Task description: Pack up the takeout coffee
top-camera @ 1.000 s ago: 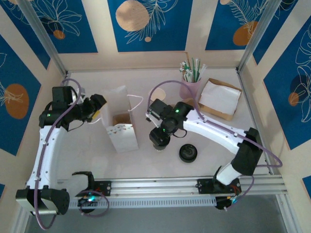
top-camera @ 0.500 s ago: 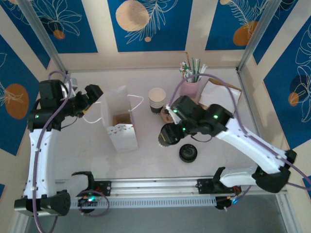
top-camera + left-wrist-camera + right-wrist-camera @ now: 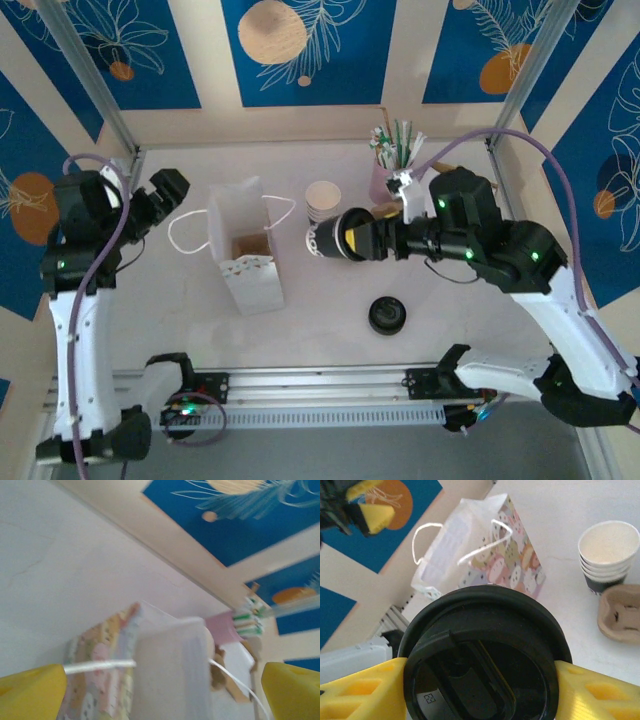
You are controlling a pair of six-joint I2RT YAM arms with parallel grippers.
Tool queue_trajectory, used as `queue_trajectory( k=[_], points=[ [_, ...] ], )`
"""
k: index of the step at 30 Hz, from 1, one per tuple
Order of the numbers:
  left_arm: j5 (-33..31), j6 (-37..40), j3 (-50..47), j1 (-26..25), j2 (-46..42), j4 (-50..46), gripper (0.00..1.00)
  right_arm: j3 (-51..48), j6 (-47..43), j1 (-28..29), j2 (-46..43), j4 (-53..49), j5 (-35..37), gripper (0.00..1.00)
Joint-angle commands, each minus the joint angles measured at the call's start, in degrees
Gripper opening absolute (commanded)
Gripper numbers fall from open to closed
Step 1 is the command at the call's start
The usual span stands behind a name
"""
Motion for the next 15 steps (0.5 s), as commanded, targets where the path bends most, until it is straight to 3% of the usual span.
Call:
queue_trajectory(
  k=[1, 8, 15],
  points=[
    [1.9, -3.9, -0.3, 5.8, 6.4, 8.0, 1.0, 0.6, 0.6, -2.9, 1.5, 6.5, -7.1, 0.64],
    [4.4, -12.7, 3.3, 10.1, 24.0, 13.4, 0.95, -0.6, 5.9, -8.3, 4.5, 9.5, -12.2, 0.64],
    [3.5, -14.1, -9.1, 10.2, 23.6, 2.9, 0.9, 2.1, 15.2, -12.2, 6.2, 10.1, -16.0, 0.63]
  ],
)
